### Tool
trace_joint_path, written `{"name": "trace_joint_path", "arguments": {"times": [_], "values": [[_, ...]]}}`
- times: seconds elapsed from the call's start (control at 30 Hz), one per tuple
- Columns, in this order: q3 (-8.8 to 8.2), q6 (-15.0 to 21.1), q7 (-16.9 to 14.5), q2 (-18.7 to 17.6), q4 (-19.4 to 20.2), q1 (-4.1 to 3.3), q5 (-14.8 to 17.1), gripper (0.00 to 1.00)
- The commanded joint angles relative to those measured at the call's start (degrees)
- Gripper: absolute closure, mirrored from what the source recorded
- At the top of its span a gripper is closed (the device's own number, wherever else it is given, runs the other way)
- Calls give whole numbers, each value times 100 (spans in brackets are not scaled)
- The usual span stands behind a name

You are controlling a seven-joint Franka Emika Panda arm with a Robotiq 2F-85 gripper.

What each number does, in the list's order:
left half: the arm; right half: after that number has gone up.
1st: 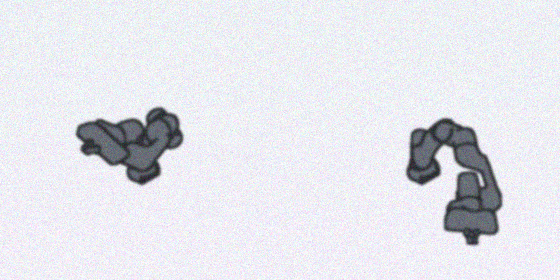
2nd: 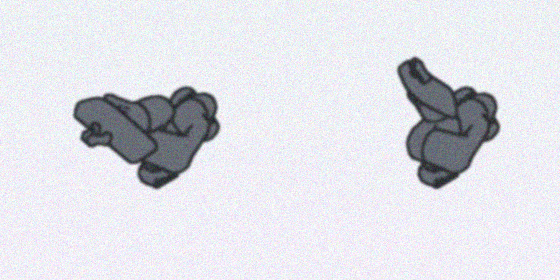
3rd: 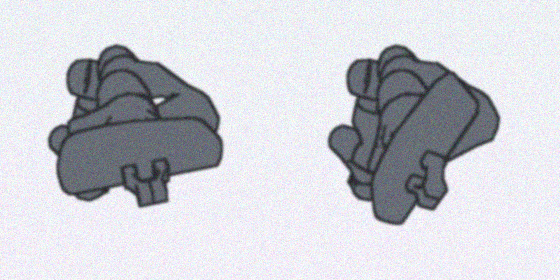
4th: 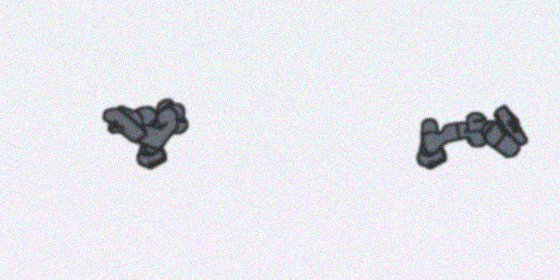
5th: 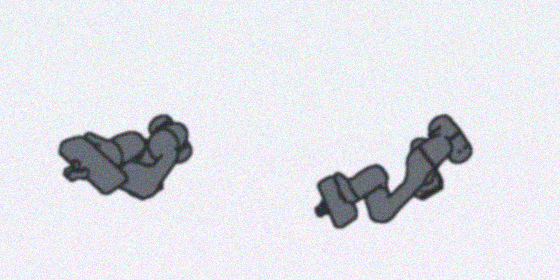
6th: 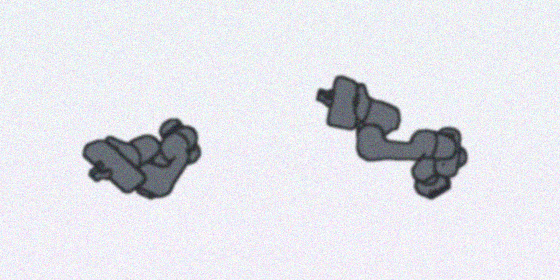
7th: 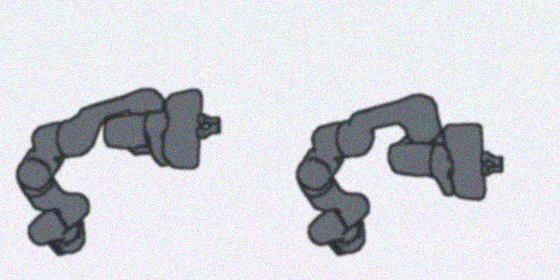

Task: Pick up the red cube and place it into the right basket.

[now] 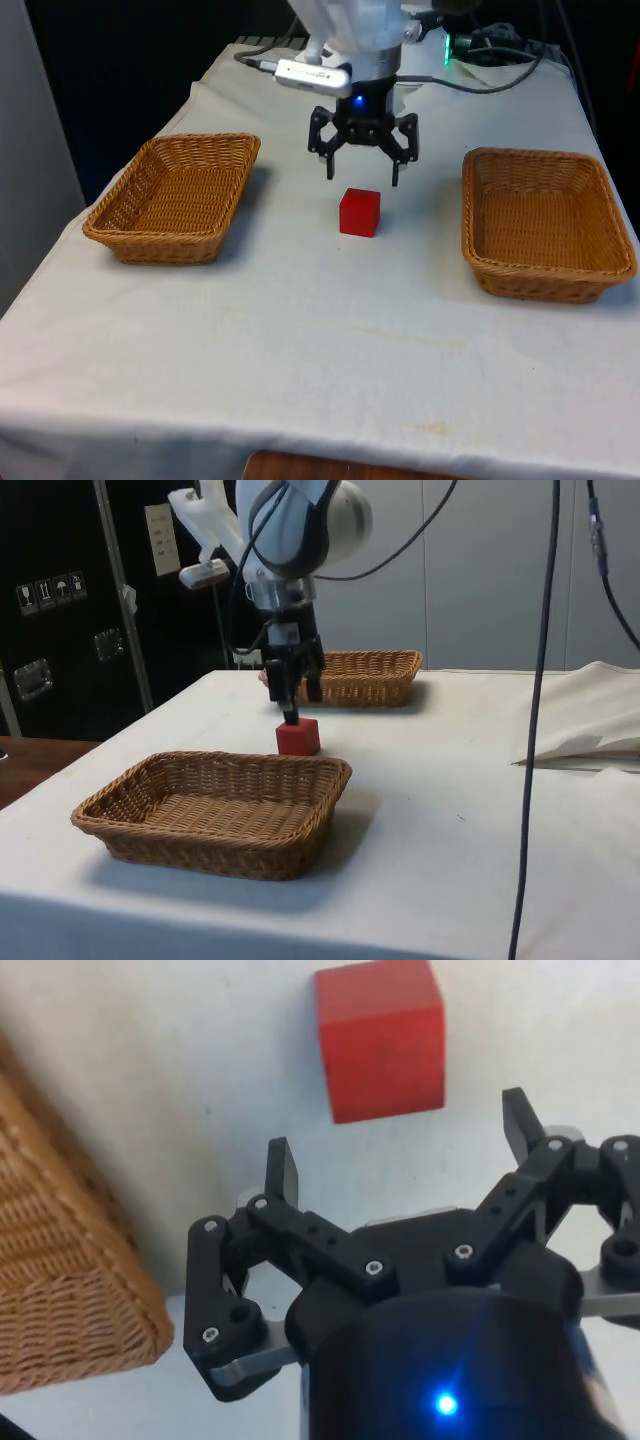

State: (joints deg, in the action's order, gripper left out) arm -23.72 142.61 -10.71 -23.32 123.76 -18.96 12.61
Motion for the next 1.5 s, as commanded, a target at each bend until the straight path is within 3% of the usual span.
{"name": "trace_joint_path", "arguments": {"times": [0.0,0.2,0.5,0.53,0.57,0.73,0.83,0.87,0.9,0.93,1.13,1.23,1.47], "values": [[57,46,-86,-29,-11,52,109,0],[0,29,-57,-80,-40,11,80,0],[120,57,23,-350,-298,74,321,0],[46,29,80,-344,-286,11,235,0],[120,57,17,-390,-332,80,367,0],[103,115,-57,-561,-413,57,521,0],[115,160,-109,-659,-435,92,590,0],[46,92,-17,-642,-435,23,493,0],[115,172,-132,-676,-435,92,619,0],[115,183,-149,-699,-441,97,647,0],[40,155,-120,-751,-447,46,630,0],[63,178,-143,-762,-453,69,670,0],[34,155,-115,-768,-447,46,630,76]]}}
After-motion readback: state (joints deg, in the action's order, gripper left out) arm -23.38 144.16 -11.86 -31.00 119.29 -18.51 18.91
